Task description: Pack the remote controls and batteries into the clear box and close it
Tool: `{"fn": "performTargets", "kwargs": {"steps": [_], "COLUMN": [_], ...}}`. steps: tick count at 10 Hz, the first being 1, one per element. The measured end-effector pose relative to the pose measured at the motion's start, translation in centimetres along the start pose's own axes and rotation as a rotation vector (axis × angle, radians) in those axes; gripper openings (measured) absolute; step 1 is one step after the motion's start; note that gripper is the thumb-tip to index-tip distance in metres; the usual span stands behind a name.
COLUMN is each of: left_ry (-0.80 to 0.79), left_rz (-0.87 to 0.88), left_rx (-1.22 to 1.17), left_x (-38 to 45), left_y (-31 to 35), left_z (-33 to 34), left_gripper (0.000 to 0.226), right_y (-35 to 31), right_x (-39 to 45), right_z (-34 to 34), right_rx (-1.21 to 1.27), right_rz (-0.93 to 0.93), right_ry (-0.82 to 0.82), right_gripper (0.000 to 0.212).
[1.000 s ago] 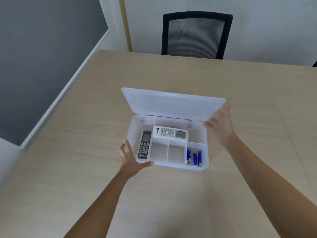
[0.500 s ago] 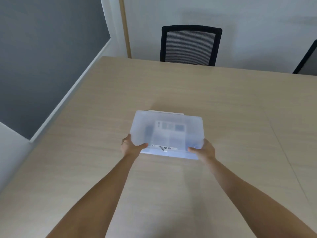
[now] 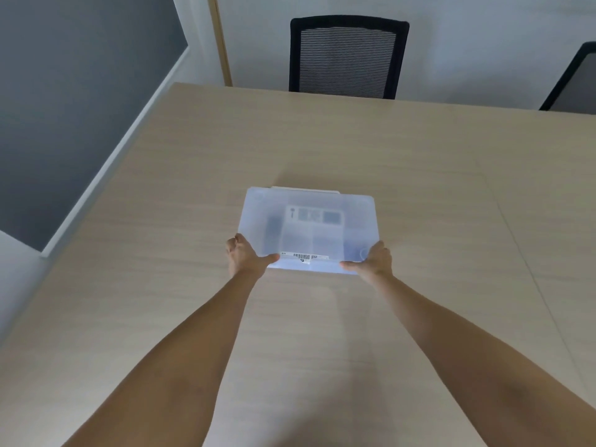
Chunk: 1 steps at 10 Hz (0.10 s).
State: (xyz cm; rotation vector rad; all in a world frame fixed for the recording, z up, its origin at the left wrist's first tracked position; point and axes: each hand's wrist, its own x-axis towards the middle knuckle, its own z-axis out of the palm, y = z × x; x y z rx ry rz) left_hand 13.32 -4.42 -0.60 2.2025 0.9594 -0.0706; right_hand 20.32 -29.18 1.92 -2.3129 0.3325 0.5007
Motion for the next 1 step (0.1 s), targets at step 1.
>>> {"fn": "performTargets", "kwargs": {"steps": [1], "left_ry": [0.066], "left_rz": [0.064], "left_rx": [-0.075], "left_x": [-2.27], "left_y": [-0.52], "left_z": [-0.54], "left_gripper": [0.111], "right_y": [-2.57], "right_x": [-1.86], "right_z": [-2.15], "right_rx": [0.058], "right_rz": [-0.097], "right_ry": [-0.006], "right_gripper": [0.109]}}
